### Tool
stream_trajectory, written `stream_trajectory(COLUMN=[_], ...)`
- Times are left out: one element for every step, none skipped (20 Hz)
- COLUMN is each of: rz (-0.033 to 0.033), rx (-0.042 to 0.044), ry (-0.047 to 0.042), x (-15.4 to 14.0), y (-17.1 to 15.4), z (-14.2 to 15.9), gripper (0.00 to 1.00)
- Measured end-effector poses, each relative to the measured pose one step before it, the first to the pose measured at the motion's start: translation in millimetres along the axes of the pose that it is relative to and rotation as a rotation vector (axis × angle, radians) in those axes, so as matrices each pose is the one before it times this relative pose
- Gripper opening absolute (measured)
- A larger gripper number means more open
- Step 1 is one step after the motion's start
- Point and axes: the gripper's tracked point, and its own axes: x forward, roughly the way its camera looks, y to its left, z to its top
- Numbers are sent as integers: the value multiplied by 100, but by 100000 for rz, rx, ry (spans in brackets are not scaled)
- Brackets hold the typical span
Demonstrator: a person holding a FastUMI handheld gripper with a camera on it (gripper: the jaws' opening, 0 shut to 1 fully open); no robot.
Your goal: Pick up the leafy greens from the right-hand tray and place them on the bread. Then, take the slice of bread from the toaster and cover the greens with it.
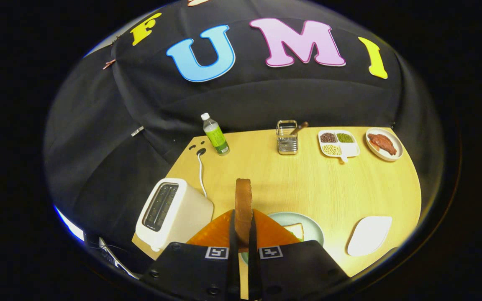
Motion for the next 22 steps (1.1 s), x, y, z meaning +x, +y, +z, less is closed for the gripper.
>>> stream_trajectory(rz=[233, 207, 425, 619, 975, 1386, 1363, 1120, 1262, 1199, 1143, 71, -503, -599, -2477, -895, -1160, -1096, -1128, -1224, -1743, -1961], rx=[933, 1293, 1176, 1424, 1925, 1472, 807, 589, 564, 690, 758, 640, 535, 640, 677, -151, -362, -293, -60, 136, 318, -9], ry=[1593, 2155, 1421, 1374, 1591, 1294, 949, 283, 17, 437, 1030, 1312, 1336, 989, 1898, -147, -732, 31, 676, 814, 348, 653], x=[246, 328, 270, 341, 441, 468, 264, 385, 316, 392, 409, 427, 556, 340, 102, 235, -104, 19, 120, 106, 75, 91], y=[-708, -910, -544, -442, -402, -122, -179, -136, -105, -55, -89, -380, -596, -532, -827, -525, -628, -519, -675, -600, -691, -656], z=[-767, -920, -618, -577, -698, -555, -450, -380, -324, -350, -491, -487, -485, -356, -552, -18, 224, -34, -212, -146, -138, -283], gripper=[12, 12, 12, 12, 12, 12, 12, 12, 12, 12, 12, 12, 12, 12, 12, 13, 14, 16, 19, 27, 29, 36])
